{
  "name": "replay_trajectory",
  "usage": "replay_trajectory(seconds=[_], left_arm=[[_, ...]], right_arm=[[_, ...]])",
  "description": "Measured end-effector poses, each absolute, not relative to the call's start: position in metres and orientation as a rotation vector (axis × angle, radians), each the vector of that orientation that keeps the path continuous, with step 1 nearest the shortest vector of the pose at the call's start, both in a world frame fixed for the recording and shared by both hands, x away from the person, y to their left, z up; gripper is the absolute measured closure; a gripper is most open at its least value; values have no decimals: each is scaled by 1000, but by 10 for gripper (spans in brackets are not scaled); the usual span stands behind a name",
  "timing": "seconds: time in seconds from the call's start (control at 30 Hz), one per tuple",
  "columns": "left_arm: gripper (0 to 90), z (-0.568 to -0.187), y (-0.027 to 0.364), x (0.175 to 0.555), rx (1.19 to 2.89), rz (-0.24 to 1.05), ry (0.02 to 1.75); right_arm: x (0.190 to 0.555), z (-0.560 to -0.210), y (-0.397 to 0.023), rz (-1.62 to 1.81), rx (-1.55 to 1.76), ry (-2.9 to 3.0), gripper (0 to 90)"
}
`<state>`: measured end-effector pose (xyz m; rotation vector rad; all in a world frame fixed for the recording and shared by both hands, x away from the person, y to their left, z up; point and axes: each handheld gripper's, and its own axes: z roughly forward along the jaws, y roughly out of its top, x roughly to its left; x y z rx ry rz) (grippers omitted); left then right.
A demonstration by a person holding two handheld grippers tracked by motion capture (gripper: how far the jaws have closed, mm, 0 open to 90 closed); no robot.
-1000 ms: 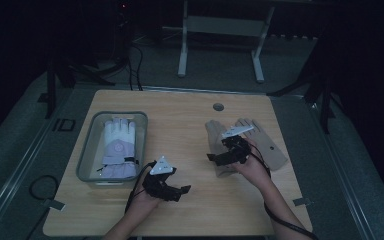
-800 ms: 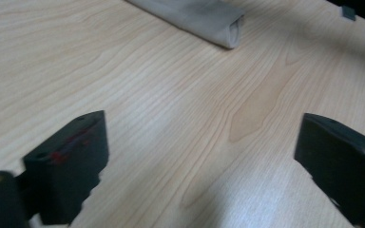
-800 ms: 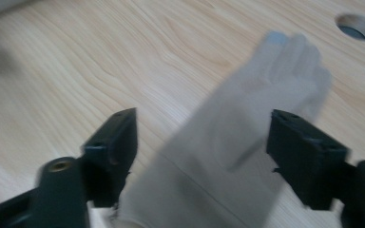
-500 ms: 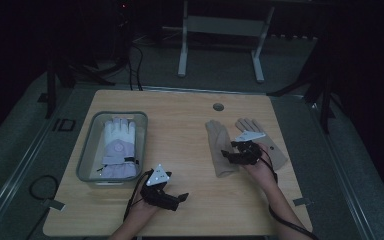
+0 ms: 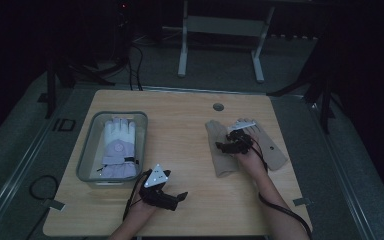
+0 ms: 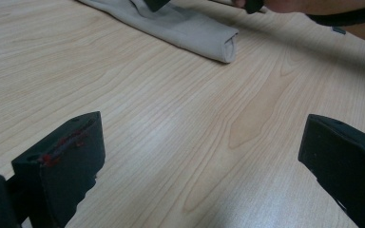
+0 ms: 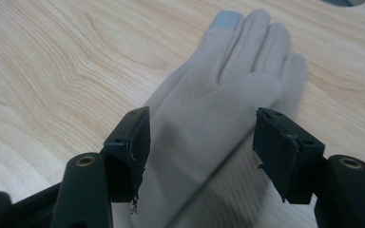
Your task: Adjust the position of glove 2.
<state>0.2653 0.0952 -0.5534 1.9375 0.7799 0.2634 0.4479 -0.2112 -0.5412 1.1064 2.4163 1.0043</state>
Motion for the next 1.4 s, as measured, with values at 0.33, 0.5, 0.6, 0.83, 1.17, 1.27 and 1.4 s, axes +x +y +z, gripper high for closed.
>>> replay_trajectory(seconds=[0.33, 0.5, 0.6, 0.83, 1.17, 1.27, 1.4], left_arm=[[17, -555, 94, 265, 1944, 263, 767], [17, -554, 93, 264, 1939, 270, 765], [17, -553, 92, 265, 1932, 283, 763], [17, -552, 89, 266, 1920, 297, 762], [17, -550, 89, 268, 1910, 306, 749], [17, -550, 90, 269, 1915, 301, 750], [17, -552, 90, 269, 1923, 297, 739]], right_arm=[[446, -554, -202, 994, 1110, 2393, 609], [435, -553, -192, 977, 1162, 2348, 753], [426, -548, -189, 1027, 1275, 2284, 765], [396, -530, -171, 1063, 1361, 2201, 764], [357, -503, -151, 1083, 1367, 2097, 762], [358, -514, -148, 1072, 1408, 2110, 761], [360, -536, -145, 1038, 1458, 2134, 752]])
